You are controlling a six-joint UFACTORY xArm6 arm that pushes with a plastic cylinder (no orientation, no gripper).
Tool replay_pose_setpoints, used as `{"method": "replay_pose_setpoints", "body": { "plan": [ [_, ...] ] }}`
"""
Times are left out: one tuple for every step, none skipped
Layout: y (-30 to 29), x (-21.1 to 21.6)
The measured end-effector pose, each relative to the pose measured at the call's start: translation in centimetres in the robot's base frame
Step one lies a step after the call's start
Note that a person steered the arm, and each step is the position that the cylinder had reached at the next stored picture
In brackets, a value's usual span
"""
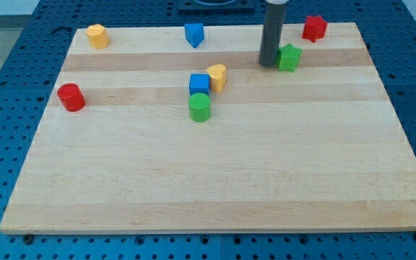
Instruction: Push green star to the center right
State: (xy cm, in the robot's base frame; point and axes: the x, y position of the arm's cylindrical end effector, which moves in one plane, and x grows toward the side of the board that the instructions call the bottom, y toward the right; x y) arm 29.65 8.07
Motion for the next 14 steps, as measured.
{"method": "replay_pose_setpoints", "body": {
  "plan": [
    [-1.0, -2.4],
    [-0.1, -3.6],
    [0.4, -2.7],
    [0.5, 0.2],
    [2.6, 2.8],
    [3.1, 2.2],
    [1.7, 0.4],
    [2.3, -1.5],
    [6.0, -1.6],
    [8.4, -0.7],
    [9.5, 1.1],
    [10.1, 3.1],
    [10.7, 3.3],
    [9.5, 1.5]
  ]
}}
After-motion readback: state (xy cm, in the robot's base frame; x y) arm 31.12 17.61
